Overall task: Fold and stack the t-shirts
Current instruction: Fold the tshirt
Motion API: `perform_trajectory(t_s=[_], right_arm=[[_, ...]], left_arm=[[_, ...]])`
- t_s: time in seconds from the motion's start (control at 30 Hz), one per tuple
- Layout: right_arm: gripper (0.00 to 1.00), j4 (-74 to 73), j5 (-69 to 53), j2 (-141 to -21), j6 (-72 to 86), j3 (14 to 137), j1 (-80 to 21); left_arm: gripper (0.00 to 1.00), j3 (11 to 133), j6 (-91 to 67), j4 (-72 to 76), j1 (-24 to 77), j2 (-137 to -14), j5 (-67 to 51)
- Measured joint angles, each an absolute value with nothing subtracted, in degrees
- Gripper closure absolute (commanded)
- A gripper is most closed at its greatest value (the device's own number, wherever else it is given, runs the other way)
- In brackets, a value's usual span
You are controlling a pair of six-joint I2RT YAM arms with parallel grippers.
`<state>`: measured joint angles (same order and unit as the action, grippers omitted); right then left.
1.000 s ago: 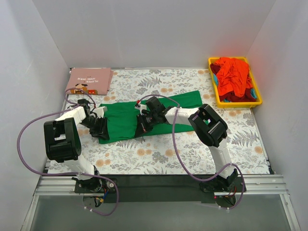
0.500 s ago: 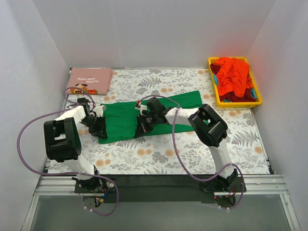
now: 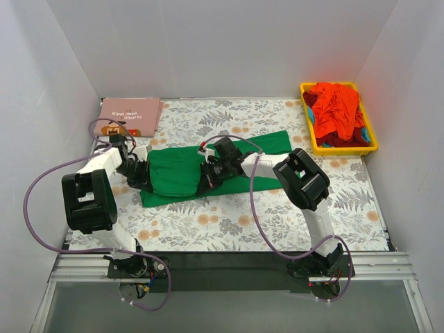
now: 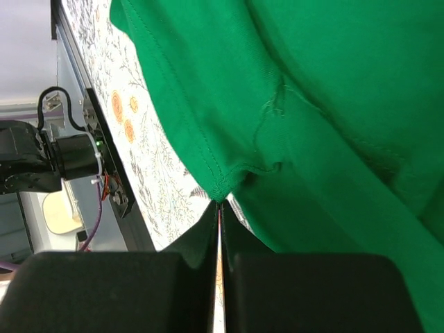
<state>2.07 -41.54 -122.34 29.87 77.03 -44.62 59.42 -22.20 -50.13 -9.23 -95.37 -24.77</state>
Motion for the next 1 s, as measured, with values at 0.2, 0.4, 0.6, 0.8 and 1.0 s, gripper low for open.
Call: perform_trajectory(t_s=[0.2,0.4,0.6,0.8,1.0], right_arm=[[0.99,3.49,-42.50,-122.34,30.48,77.28,-42.59],[0.99,4.69,-43.44,-122.65,31.53,80.18,-40.80],[0.99,5.78,-43.79,-125.03,31.83,85.23,-39.20],[0.99,6.20,-43.88,-127.92,32.64,86.59,-37.93],[0.99,6.17,-43.79,-128.81,32.86,87.00,-37.50]], left_arm=[[1.00,65.10,-22.72,-50.81,-9.17,-96.53,-26.22],[1.00,71.44,-23.88,-50.54,-9.13,-101.54,-28.18],[1.00,76.18,-25.50,-49.80,-9.13,-105.80,-29.43],[1.00,78.94,-26.74,-48.23,-9.13,-107.96,-30.13],[1.00,80.51,-27.99,-47.33,-9.13,-109.40,-30.94]])
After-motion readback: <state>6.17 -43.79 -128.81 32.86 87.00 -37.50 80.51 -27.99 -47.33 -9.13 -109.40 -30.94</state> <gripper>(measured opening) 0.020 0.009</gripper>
